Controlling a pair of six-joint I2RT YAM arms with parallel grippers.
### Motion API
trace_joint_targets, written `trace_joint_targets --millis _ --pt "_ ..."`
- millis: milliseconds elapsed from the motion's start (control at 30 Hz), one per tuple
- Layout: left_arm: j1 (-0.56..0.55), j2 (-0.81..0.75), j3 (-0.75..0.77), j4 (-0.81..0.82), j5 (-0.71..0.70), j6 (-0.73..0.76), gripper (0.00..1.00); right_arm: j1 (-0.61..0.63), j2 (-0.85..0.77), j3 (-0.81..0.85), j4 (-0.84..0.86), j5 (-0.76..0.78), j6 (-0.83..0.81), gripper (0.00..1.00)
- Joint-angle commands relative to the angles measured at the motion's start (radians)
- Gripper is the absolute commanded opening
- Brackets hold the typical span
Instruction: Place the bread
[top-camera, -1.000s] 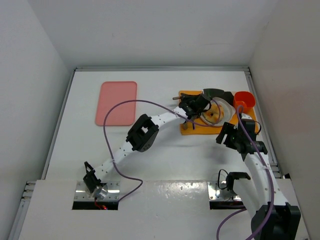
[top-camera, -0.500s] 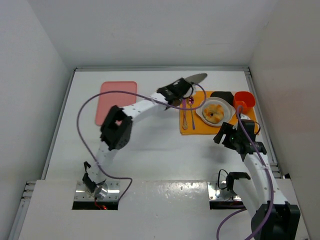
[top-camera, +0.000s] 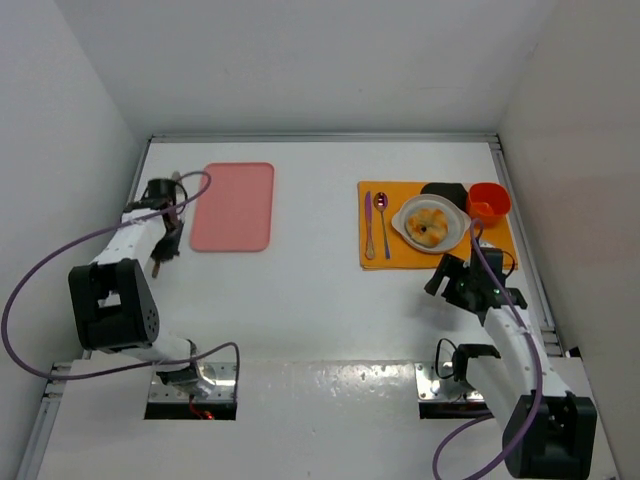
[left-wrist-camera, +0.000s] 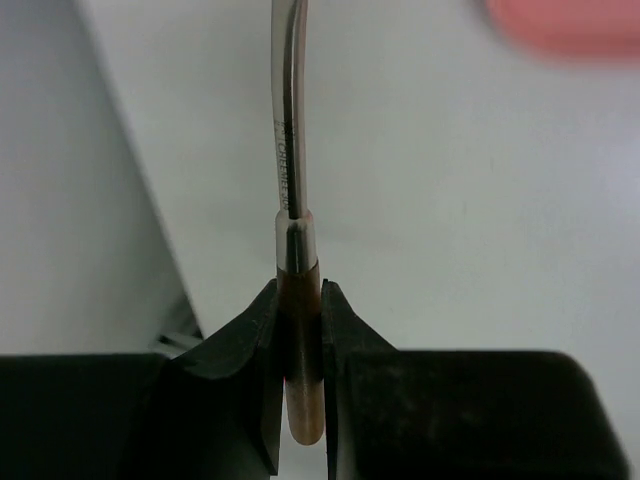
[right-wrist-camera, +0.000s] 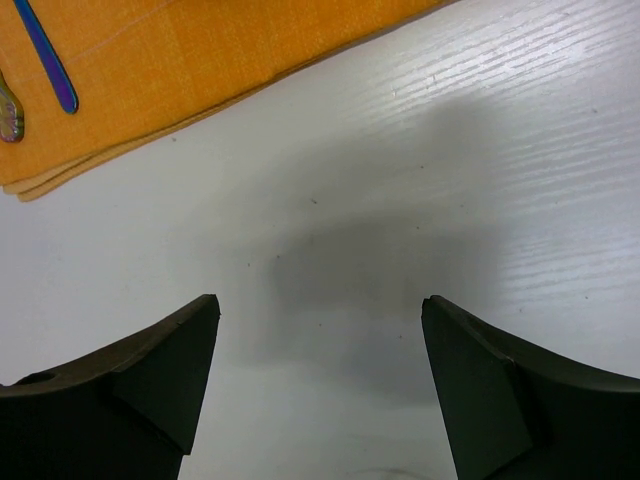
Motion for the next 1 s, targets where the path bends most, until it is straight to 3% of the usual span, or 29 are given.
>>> trace_joint_targets --millis 0,200,300,500,600,667,767,867,967 --pt "0.063 0.001 -0.099 -0.007 0.146 -0.047 0.0 -0.005 0.027 0.026 0.065 -0.006 0.031 0.82" --pt "0.26 0.16 -0.057 -0.052 0.221 -0.017 0.0 -0.005 0.07 0.063 0.031 -0.009 0.002 0.91" --pt "0.293 0.22 -0.047 -0.082 0.305 0.009 0.0 -0.007 0.044 0.06 0.002 0.034 0.005 1.0" --pt "0.294 0.255 -0.047 -0.083 0.328 0.009 0.05 -0.007 -0.011 0.046 -0.058 0.075 -0.003 1.0" --pt "0.294 0.255 -0.047 -0.092 0.319 0.009 0.2 -0.005 -0.036 0.045 -0.072 0.096 -0.009 1.0" --pt "0.294 0.255 -0.047 -0.092 0.319 0.009 0.38 -0.005 -0.044 0.042 -0.089 0.113 -0.01 1.0" --pt "0.294 0.255 -0.028 -0.113 0.344 0.009 0.52 -0.007 -0.062 0.038 -0.094 0.123 -0.009 1.0" --pt "0.294 0.245 -0.027 -0.113 0.362 0.019 0.62 -0.007 -0.082 0.035 -0.103 0.126 -0.01 1.0" --pt "0.294 0.245 -0.027 -0.122 0.362 0.019 0.65 -0.008 -0.097 0.034 -0.113 0.147 -0.01 1.0"
